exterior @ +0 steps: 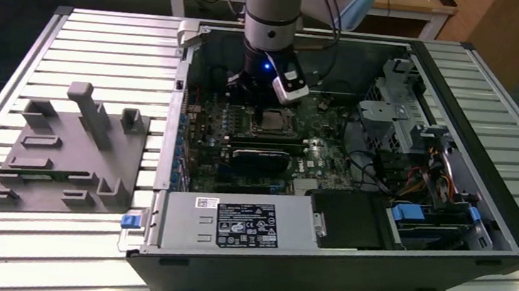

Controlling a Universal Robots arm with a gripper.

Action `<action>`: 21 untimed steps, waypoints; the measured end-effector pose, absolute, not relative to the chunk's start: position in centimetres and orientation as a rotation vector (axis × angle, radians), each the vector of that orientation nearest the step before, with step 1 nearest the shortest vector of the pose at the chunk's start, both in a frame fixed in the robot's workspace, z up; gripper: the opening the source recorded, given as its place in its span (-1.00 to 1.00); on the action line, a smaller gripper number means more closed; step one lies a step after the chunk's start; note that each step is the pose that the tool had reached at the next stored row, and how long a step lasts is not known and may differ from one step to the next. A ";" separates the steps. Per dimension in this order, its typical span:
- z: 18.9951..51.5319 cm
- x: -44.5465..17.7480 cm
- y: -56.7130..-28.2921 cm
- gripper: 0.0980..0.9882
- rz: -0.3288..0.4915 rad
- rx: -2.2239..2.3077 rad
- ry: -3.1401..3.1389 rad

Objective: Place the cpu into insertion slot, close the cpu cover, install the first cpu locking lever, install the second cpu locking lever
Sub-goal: 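Close the cpu cover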

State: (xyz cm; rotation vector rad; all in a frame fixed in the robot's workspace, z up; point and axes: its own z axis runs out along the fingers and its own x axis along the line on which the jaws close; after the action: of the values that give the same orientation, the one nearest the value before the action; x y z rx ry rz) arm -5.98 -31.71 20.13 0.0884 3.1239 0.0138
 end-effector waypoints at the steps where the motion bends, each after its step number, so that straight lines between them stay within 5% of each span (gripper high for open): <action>1: 20.1 -6.0 -31.7 -0.98 0.014 0.088 3.124; 21: 20.0 -5.7 -31.7 -0.98 0.015 0.086 3.124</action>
State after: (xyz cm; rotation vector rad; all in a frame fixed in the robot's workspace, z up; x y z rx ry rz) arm -5.67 -31.70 19.96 0.0857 3.1236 0.0145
